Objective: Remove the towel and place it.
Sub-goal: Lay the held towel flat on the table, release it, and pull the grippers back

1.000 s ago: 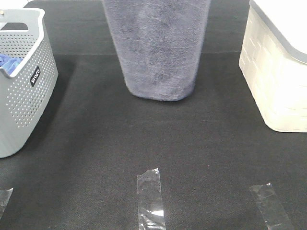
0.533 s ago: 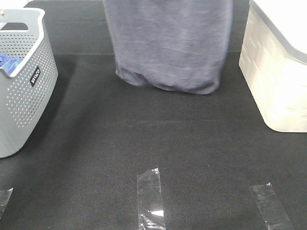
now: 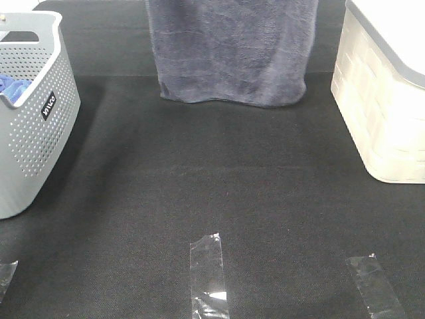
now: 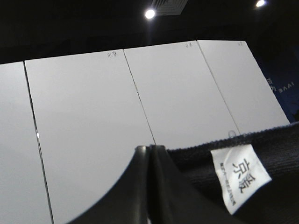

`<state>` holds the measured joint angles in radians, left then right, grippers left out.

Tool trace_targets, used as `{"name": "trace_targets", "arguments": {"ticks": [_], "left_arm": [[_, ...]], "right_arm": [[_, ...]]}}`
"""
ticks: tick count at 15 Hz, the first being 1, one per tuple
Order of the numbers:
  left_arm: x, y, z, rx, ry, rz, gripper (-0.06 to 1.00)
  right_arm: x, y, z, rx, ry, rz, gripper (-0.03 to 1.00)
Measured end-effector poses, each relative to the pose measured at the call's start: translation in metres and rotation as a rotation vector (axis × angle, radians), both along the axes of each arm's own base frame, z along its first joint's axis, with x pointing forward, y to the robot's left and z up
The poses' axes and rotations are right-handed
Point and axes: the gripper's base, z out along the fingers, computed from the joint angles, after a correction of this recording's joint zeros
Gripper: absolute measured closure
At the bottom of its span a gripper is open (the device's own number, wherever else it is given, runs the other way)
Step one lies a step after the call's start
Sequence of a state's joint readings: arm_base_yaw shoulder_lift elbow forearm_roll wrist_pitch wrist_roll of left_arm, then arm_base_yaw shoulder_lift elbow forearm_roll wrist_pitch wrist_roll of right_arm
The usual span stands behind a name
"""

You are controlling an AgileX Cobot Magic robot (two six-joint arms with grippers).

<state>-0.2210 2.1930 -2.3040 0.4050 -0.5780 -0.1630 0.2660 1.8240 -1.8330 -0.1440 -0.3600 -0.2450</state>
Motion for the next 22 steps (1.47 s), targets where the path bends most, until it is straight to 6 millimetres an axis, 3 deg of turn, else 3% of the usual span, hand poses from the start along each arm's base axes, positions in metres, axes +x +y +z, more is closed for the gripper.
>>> {"name": "trace_targets", "arguments": {"ticks": [3,7,9,13,17,22], "left_arm": [[0.006,-0.002,-0.006,0.006,0.096,0.030,0.94],[0.015,-0.018,-0.035,0.015,0.539,0.121,0.94],[0.006,-0.023,-0.045,0.024,0.796,0.162,0.94],[-0.030,-0.019,-0.049,0.066,1.235,0.219,0.94],[-0.060,-0.020,-0.060,0.119,1.572,0.158,0.94],[-0.078,-0.028,-0.048,0.124,1.605,0.091,0.94]], "right_arm": [[0.003,-0.001,-0.007,0.002,0.090,-0.007,0.97],[0.006,-0.003,-0.039,0.058,0.478,-0.029,0.97],[0.003,-0.003,-0.055,0.092,0.680,-0.027,0.97],[-0.018,0.000,-0.082,0.110,1.097,0.007,0.97],[-0.057,-0.007,-0.073,0.064,1.342,0.027,0.97],[-0.088,-0.014,-0.060,0.025,1.472,0.031,0.97]]}}
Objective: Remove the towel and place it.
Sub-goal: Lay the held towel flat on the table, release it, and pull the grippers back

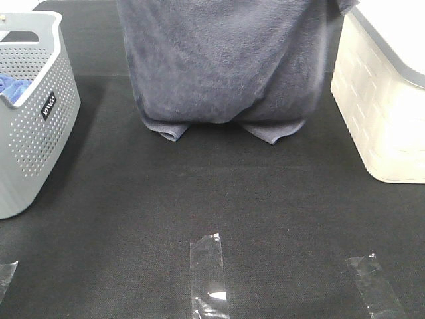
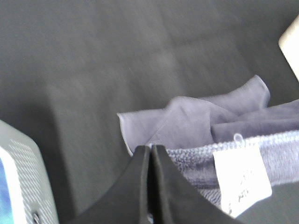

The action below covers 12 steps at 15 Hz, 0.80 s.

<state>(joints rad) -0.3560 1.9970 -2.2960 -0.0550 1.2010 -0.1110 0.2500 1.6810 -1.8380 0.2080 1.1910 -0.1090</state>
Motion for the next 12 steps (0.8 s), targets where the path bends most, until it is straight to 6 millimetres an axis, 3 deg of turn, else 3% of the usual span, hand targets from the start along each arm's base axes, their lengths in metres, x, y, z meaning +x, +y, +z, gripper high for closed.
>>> {"name": "trace_targets", "arguments": {"ticks": [3,12], "left_arm": [[-0.025,-0.011,-0.004,0.069,0.035,-0.026,0.94],[-0.174,-0.036,-0.103,0.220,0.427,-0.110,0.94]], "right_arm": [[-0.015,-0.006,-0.002,0.001,0.030,-0.012,0.97],[-0.143,-0.026,-0.094,0.048,0.399,-0.003,0.97]]}}
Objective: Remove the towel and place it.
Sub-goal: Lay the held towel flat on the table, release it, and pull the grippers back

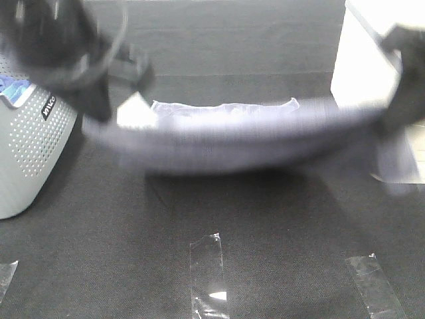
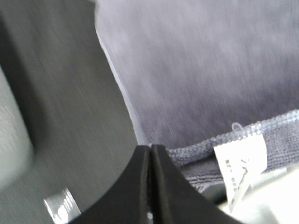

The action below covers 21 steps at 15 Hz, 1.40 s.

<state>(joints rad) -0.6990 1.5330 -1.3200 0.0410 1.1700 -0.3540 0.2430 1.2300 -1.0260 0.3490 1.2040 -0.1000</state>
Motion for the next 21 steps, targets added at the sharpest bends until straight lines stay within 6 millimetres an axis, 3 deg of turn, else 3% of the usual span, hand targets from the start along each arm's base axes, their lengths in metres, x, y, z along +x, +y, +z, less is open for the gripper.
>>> {"name": "trace_targets", "arguments": {"ticks": [5,10,14,18,20,21], "left_arm": [[-0.074,-0.015,-0.059,0.035,0.223,-0.009,0.94],[-0.132,-0.024,-0.094,0.070,0.361,-0.021,0.94],[-0.152,-0.019,-0.112,0.083,0.426,0.030,0.94],[-0.156,-0.014,-0.121,0.074,0.437,0.052,0.94],[-0.160,-0.002,-0.124,0.185,0.462,0.036,0.92],[-0.162,0.005,-0.125,0.252,0.478,0.030,0.84]], "right_arm": [[-0.060,-0.010,-0.038,0.032,0.108,-0.008,0.97],[-0.092,-0.012,-0.056,0.083,0.172,-0.015,0.97],[-0.108,-0.014,-0.080,0.087,0.267,-0.027,0.97],[-0.110,-0.014,-0.083,0.090,0.283,-0.032,0.95],[-0.109,-0.018,-0.085,0.042,0.269,-0.027,0.82],[-0.108,-0.019,-0.086,0.032,0.263,-0.024,0.70]]}}
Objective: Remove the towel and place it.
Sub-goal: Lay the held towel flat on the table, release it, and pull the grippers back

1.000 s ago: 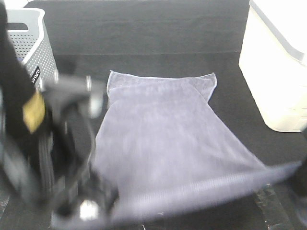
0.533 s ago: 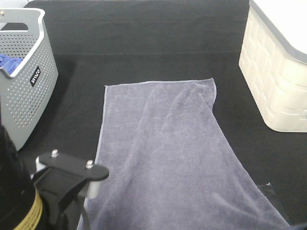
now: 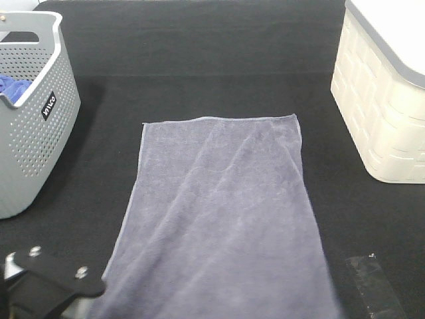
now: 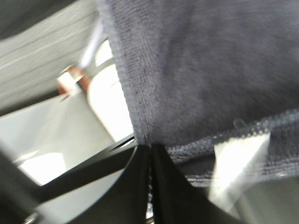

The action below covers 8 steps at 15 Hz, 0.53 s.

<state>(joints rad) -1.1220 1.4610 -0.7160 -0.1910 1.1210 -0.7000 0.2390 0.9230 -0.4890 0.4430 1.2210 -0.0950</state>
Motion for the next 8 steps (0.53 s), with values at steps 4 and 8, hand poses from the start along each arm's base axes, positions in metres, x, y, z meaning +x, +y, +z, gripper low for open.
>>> {"name": "trace_targets", "arguments": {"ticks": [4,8], "left_arm": [[-0.0014,0.0017,-0.0003,0.018,0.008,-0.003,0.34],[-0.0014,0.0016,-0.0003,0.016,0.008,-0.007,0.24]], "right_arm": [[0.0000,0.0013,0.0008,0.018,0.000,-0.004,0.35],[0.0005,0.0008,0.0012,0.012,-0.005,-0.001,0.33]]}}
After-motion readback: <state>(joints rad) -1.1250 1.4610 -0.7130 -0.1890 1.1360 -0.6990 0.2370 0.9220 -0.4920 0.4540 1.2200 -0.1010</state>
